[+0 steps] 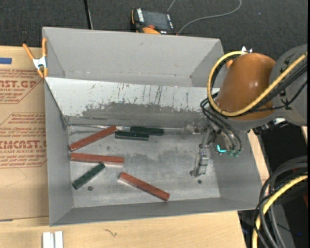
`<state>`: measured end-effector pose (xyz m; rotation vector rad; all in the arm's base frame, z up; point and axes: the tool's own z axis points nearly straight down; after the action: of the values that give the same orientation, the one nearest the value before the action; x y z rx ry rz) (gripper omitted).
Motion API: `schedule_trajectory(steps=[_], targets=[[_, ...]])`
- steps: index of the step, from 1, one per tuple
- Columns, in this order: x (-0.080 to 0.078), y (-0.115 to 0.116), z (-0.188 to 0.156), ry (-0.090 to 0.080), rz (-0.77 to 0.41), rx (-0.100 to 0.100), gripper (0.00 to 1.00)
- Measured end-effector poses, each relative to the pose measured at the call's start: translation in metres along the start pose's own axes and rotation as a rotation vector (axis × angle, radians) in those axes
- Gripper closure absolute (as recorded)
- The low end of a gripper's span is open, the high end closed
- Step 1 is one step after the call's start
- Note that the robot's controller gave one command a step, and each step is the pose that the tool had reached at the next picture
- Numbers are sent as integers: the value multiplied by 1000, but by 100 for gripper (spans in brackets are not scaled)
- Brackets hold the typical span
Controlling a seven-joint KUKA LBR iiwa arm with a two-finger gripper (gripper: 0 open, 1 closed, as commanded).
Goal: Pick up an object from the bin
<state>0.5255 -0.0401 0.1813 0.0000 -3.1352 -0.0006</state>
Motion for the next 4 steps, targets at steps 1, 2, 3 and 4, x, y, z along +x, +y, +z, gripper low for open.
schedule_trajectory(steps=[1,2,3,4], targets=[[39,125,115,-5,69,-4,0],[43,140,81,-8,82,-2,0],[38,137,81,-6,193,-1,0],[44,145,113,-7,317,-2,0]])
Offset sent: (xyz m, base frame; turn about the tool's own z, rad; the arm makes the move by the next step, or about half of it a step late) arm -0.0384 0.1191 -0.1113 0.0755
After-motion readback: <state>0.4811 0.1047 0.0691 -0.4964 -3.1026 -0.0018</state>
